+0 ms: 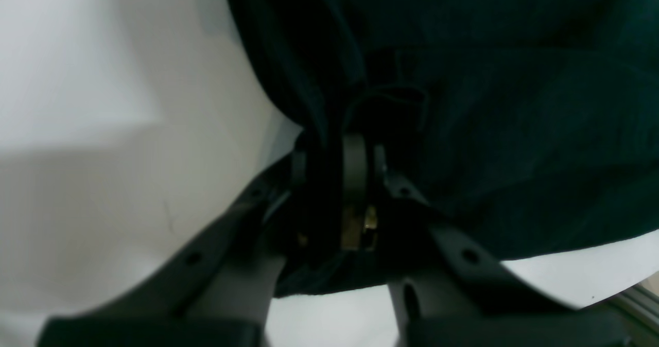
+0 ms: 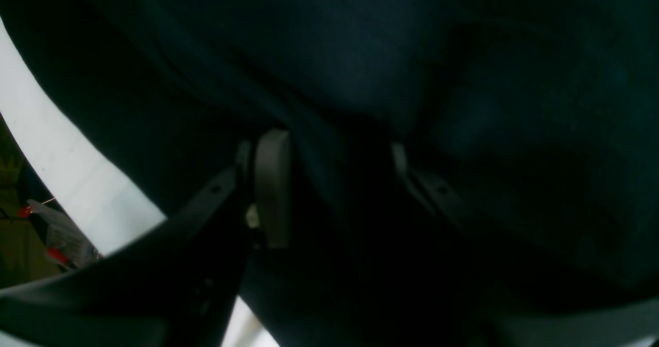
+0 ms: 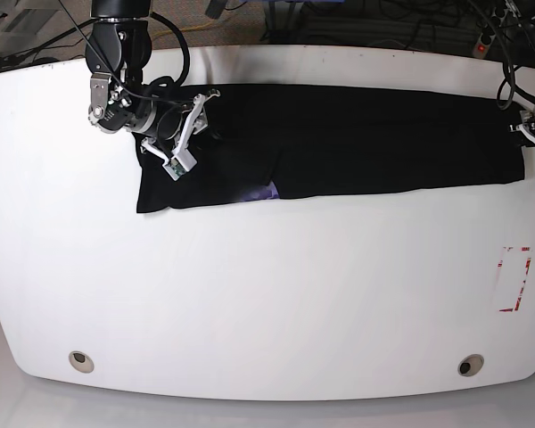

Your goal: Fold the T-shirt properly

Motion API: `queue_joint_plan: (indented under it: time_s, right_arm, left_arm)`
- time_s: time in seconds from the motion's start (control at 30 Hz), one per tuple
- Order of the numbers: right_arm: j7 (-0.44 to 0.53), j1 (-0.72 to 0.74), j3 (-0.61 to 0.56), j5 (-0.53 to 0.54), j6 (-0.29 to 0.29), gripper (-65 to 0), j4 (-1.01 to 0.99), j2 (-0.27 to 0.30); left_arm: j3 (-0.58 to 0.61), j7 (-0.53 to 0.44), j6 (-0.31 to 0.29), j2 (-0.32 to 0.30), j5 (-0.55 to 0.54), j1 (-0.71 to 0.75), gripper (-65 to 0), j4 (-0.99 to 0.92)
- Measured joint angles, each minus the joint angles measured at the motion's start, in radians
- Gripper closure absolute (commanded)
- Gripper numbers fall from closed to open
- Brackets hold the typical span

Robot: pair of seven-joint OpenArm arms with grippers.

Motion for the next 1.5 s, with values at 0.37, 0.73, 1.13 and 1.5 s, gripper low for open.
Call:
queue_joint_plan:
  time_s: [0.37, 0.73, 1.13, 1.5]
  right_arm:
    - [0.000, 0.000, 0.001, -0.004, 0.000, -22.2, 0.000, 0.000]
    - [0.000, 0.000, 0.000, 0.000, 0.000, -22.2, 0.000, 0.000]
    - [0.000, 0.000, 0.001, 0.001, 0.000, -22.0, 0.000, 0.000]
    - [0.000, 0.000, 0.001, 0.000, 0.000, -22.0, 0.000, 0.000]
  left_arm:
    - [-0.043, 0.049, 0.006, 0.076, 0.025, 0.172, -3.5, 0.513]
    - [0.019, 0.316, 0.000, 0.272, 0.035, 0.137, -3.5, 0.903]
    - [0.302, 0.333, 0.000, 0.361, 0.032, 0.046, -3.6, 0.901]
    - [0.482, 0.332, 0.000, 0.412, 0.030, -0.026, -4.0, 0.900]
